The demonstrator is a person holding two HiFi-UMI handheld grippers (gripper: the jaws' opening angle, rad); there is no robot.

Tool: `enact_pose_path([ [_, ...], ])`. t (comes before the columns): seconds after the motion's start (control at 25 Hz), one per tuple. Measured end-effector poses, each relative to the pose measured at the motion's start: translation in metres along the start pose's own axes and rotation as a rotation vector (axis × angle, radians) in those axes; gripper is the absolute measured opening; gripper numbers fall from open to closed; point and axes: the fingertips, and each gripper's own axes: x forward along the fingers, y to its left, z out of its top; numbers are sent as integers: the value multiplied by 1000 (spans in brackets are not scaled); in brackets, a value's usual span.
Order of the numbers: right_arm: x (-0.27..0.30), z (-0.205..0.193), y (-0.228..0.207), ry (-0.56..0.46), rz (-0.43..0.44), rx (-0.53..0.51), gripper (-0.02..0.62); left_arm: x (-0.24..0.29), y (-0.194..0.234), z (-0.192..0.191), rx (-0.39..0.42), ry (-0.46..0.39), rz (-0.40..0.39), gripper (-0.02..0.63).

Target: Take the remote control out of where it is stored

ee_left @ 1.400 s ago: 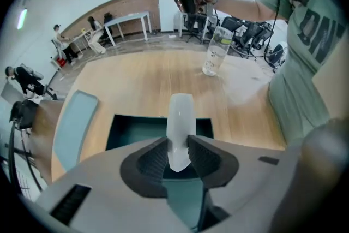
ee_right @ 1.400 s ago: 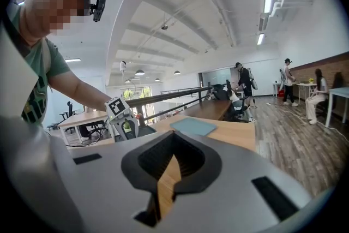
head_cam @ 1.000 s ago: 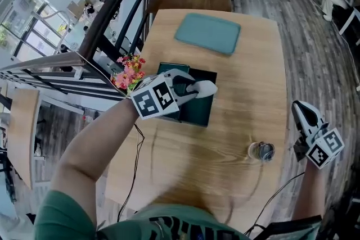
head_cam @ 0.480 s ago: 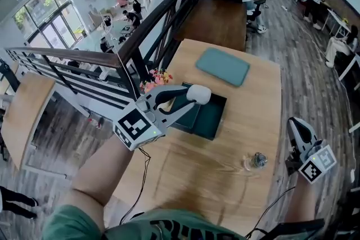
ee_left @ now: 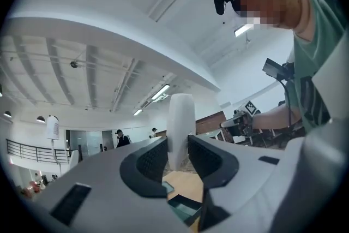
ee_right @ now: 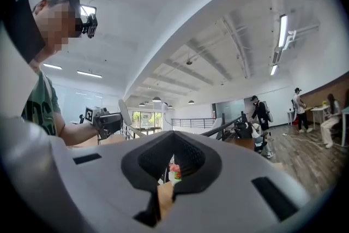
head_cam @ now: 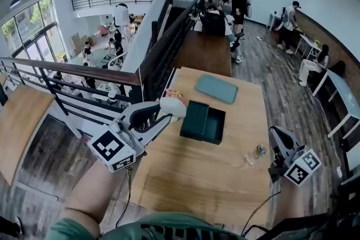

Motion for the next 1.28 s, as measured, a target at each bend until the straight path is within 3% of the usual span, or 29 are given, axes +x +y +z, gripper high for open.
enact_pose_path([
  [0.24, -5, 12, 103, -44, 14, 98, 0, -102, -10, 49, -4, -93, 15, 123],
  [0.44, -25, 35, 143, -63, 45, 58, 0, -141, -43, 85, -9, -194, 14, 123],
  [0.8, -102, 81, 122, -110, 110, -8, 0, -125, -132, 113, 33, -219, 69, 123],
  [1.28, -236, 102, 40, -116, 111, -39, 0, -24, -260, 120, 22, -208, 41, 123],
])
